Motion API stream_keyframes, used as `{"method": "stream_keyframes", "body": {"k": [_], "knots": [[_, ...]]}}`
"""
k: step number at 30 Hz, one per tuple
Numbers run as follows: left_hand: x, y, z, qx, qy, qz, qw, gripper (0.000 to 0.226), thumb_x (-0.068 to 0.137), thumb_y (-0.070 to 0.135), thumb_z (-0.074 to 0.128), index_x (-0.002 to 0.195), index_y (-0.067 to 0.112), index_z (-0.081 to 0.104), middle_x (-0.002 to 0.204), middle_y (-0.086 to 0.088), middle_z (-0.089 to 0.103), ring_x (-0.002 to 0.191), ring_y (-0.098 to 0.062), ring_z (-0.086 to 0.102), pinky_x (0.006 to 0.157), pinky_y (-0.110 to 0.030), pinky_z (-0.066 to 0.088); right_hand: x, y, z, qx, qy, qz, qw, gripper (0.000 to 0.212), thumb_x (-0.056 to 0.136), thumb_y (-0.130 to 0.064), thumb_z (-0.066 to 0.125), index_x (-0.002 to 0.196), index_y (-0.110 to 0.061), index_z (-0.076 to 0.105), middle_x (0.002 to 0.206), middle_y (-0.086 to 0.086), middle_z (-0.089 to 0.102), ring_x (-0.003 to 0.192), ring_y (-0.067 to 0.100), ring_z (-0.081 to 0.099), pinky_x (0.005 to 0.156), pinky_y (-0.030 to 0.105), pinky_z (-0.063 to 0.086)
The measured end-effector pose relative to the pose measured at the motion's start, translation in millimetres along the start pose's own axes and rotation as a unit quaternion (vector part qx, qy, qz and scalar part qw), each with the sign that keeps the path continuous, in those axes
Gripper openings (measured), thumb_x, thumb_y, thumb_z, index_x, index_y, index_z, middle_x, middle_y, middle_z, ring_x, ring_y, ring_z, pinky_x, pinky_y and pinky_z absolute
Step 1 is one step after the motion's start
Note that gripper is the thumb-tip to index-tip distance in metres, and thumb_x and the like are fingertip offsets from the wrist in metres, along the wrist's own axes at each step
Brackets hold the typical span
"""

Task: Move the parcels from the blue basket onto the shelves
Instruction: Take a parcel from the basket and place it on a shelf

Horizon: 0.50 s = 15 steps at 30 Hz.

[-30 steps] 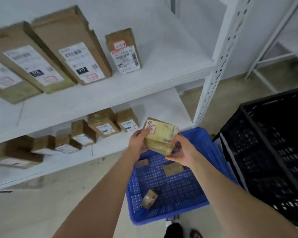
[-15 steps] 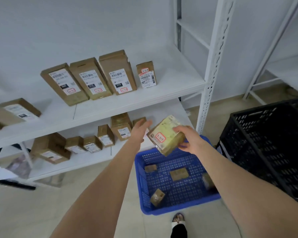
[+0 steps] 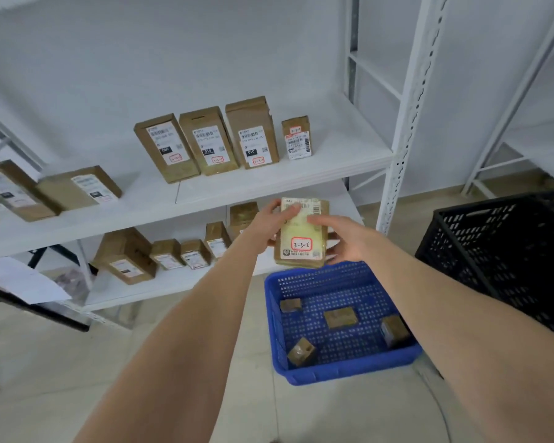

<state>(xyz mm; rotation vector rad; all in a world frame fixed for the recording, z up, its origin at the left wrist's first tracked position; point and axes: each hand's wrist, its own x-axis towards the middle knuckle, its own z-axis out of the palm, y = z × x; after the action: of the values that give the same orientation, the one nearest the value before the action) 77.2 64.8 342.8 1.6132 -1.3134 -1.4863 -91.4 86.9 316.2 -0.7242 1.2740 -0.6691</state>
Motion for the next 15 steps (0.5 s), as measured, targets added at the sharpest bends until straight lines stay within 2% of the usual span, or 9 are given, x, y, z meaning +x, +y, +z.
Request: {"method": "stream_keyframes", "body": {"k": [2, 4, 5, 8, 11, 15], "knots": [[-3, 6, -8, -0.005, 0.026, 0.017, 1.000, 0.044, 0.091, 0.036, 0.061, 0.129, 0.019, 0.047, 0.110, -0.003, 0.065, 0.083, -0.017, 0.064, 0.072, -0.034, 0.052, -6, 1, 11, -0.022, -0.030, 0.046, 0.998, 0.049, 0.082, -0.034, 0.074, 0.122, -0.016, 0.052, 0.111, 0.018, 0.058, 0.101, 0.045, 0.063, 0.085, 0.051, 0.054], [-2, 8, -18, -0.006, 0.033, 0.025, 0.999, 0.042, 0.092, 0.033, 0.060, 0.128, 0.015, 0.046, 0.115, -0.005, 0.064, 0.081, -0.016, 0.064, 0.058, -0.028, 0.052, -9, 2, 24, 0.000, -0.050, 0.061, 0.997, 0.043, 0.085, -0.024, 0.072, 0.122, -0.010, 0.054, 0.108, 0.023, 0.063, 0.094, 0.041, 0.068, 0.078, 0.045, 0.059], [-2, 8, -23, 0.000, 0.035, 0.028, 0.999, 0.042, 0.093, 0.032, 0.060, 0.128, 0.014, 0.046, 0.117, -0.005, 0.063, 0.084, -0.017, 0.064, 0.056, -0.028, 0.052, -9, 2, 31, 0.021, -0.051, 0.057, 0.997, 0.041, 0.086, -0.018, 0.072, 0.121, -0.007, 0.055, 0.108, 0.024, 0.065, 0.092, 0.038, 0.070, 0.073, 0.042, 0.060], [-1, 8, -42, 0.054, 0.047, 0.033, 0.997, 0.040, 0.093, 0.033, 0.059, 0.126, 0.014, 0.049, 0.119, -0.008, 0.064, 0.096, -0.024, 0.064, 0.069, -0.035, 0.053, -5, 2, 51, 0.066, -0.031, 0.031, 0.997, 0.035, 0.084, -0.006, 0.071, 0.116, -0.001, 0.058, 0.107, 0.022, 0.068, 0.093, 0.033, 0.070, 0.065, 0.036, 0.061], [1, 7, -62, 0.092, 0.074, 0.038, 0.992, 0.033, 0.090, 0.030, 0.063, 0.119, 0.016, 0.055, 0.114, -0.008, 0.066, 0.097, -0.026, 0.065, 0.078, -0.040, 0.056, 0, 2, 71, 0.053, -0.007, 0.024, 0.998, 0.033, 0.084, -0.002, 0.071, 0.114, 0.001, 0.059, 0.105, 0.020, 0.069, 0.096, 0.033, 0.069, 0.072, 0.038, 0.061], [4, 7, -91, 0.180, 0.109, 0.053, 0.976, 0.032, 0.088, 0.031, 0.066, 0.117, 0.019, 0.061, 0.110, -0.005, 0.066, 0.100, -0.025, 0.063, 0.082, -0.039, 0.056, 9, 0, 98, 0.044, 0.010, 0.020, 0.999, 0.030, 0.084, 0.001, 0.069, 0.112, 0.002, 0.058, 0.104, 0.020, 0.070, 0.096, 0.033, 0.069, 0.079, 0.042, 0.060]]}}
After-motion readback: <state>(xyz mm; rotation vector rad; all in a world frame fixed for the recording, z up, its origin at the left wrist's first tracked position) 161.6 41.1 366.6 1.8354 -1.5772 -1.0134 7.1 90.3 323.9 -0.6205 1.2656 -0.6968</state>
